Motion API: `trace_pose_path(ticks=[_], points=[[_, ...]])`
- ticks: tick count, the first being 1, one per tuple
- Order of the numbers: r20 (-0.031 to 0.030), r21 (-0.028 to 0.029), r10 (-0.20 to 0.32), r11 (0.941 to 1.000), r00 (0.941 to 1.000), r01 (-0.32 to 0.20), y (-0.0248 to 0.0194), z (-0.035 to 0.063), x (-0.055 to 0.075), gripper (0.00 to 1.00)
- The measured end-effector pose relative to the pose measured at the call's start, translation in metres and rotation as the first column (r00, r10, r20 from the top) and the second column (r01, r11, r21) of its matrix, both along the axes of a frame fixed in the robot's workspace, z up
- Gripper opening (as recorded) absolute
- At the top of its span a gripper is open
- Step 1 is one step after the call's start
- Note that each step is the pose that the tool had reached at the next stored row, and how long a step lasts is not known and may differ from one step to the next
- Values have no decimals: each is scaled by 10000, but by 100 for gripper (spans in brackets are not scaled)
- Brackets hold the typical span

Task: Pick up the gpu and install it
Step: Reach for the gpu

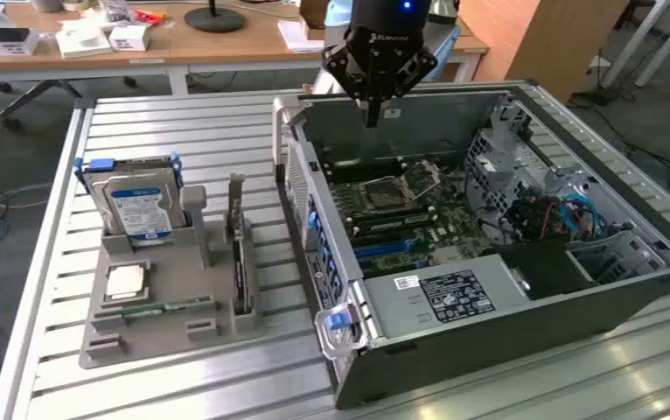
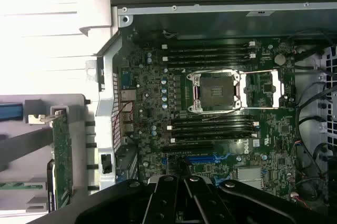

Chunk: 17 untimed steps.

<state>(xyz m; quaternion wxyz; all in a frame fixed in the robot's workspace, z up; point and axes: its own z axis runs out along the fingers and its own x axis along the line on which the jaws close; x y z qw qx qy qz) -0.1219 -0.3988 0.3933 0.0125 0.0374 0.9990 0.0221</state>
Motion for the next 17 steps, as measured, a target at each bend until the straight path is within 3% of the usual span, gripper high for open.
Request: trace_pose_path(ticks=[17], points=[[1,0,-2,10000,10000,2,2,0,-10,11]])
